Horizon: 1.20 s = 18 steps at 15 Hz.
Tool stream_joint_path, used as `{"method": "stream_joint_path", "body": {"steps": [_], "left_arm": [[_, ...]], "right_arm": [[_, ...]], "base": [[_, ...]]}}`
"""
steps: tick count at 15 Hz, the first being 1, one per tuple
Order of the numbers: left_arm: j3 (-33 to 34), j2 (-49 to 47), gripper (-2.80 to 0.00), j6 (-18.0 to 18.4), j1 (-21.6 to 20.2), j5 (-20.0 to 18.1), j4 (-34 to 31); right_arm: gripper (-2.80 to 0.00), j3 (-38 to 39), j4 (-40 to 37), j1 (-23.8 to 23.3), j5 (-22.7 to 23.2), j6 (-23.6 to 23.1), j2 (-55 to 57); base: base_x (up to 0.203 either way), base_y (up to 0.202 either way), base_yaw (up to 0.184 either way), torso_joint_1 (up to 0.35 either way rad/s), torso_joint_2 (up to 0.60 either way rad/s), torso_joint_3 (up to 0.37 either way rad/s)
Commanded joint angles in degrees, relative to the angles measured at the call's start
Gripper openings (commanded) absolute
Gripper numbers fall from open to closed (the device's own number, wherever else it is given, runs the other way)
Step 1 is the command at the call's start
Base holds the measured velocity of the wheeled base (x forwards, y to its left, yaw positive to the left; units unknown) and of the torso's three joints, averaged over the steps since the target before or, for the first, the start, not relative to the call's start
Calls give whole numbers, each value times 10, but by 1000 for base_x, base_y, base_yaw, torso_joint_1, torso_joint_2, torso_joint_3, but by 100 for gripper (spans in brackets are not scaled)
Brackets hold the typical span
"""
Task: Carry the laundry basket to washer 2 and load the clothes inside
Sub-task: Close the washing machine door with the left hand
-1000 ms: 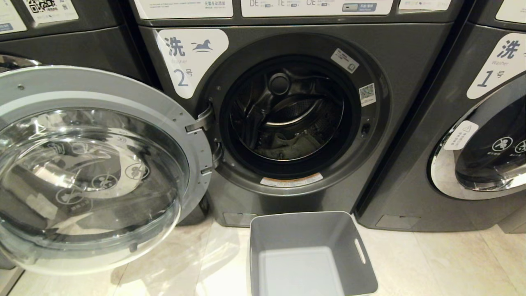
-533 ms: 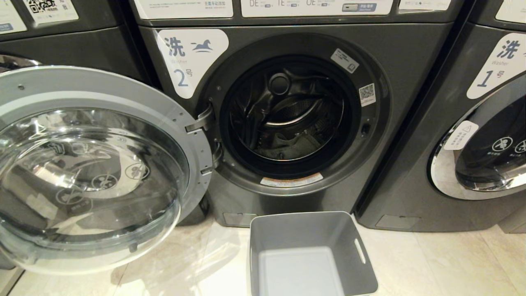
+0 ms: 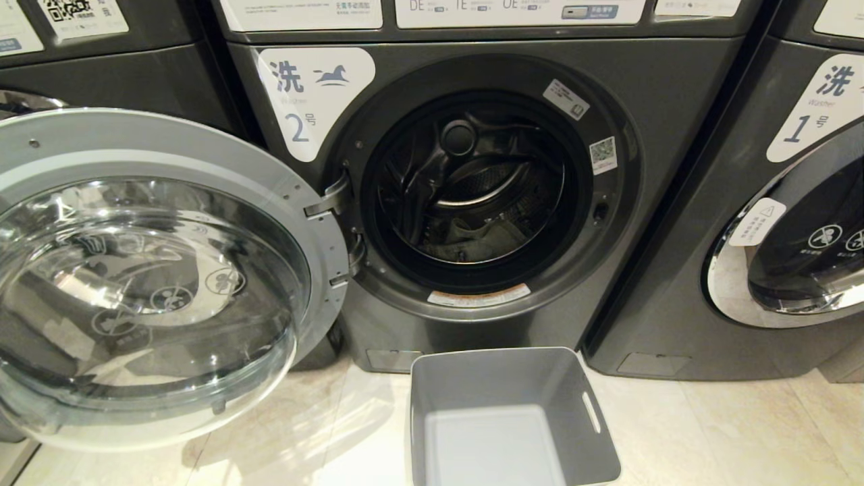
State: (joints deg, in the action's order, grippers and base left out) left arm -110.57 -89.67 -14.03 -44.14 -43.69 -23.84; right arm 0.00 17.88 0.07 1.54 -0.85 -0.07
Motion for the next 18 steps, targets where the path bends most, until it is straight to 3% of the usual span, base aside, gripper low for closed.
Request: {"method": "stream_joint_path", "body": {"steps": [1, 18], "left_arm": [[6, -17, -280, 0, -2, -2, -5], [78, -48, -280, 10, -1, 43, 9]], "right_arm": [[-280, 23, 1, 0, 0, 0, 1], [-280, 23, 1, 0, 0, 0, 1]], "base": [[0, 0, 0, 0, 0, 0], [0, 0, 0, 0, 0, 0]]}}
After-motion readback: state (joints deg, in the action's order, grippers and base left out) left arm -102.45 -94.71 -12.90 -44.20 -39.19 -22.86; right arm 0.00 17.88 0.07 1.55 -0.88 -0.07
